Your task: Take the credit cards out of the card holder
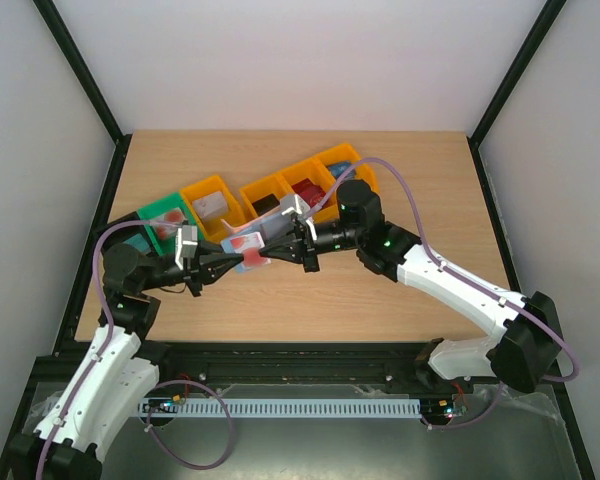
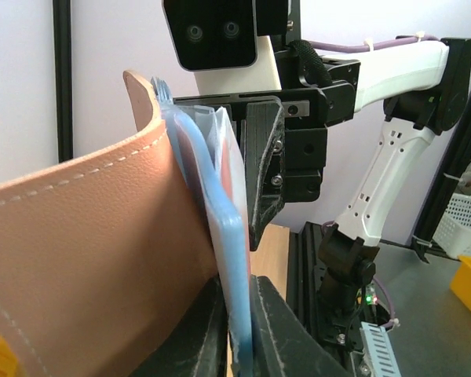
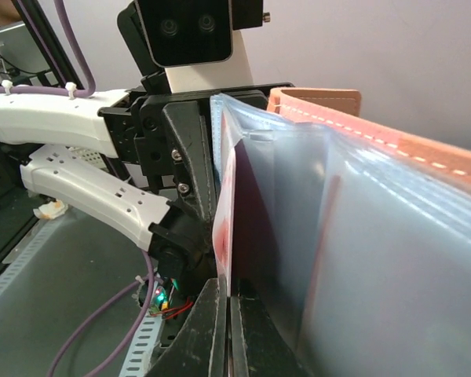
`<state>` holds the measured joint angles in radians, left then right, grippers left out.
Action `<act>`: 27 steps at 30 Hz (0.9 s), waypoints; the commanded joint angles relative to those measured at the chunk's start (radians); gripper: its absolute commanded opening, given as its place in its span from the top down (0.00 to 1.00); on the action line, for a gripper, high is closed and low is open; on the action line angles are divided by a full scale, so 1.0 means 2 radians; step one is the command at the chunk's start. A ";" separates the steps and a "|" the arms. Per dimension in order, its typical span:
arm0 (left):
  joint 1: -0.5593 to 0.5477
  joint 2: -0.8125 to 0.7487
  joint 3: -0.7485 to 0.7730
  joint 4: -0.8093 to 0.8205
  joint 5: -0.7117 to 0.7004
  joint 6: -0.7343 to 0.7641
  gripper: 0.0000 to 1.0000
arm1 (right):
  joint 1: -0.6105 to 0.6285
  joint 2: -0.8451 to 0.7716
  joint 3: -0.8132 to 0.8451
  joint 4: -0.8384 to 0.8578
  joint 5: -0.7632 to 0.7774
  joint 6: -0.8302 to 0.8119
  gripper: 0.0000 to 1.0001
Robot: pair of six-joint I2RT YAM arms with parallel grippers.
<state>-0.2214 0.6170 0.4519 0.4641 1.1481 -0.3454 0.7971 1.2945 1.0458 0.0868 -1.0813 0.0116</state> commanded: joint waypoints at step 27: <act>-0.006 -0.004 -0.006 0.028 0.007 0.007 0.98 | -0.026 -0.014 0.009 -0.002 0.065 0.010 0.85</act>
<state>-0.2306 0.6178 0.4416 0.4797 1.1217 -0.3553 0.7586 1.2629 1.0458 0.0601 -0.9642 0.0071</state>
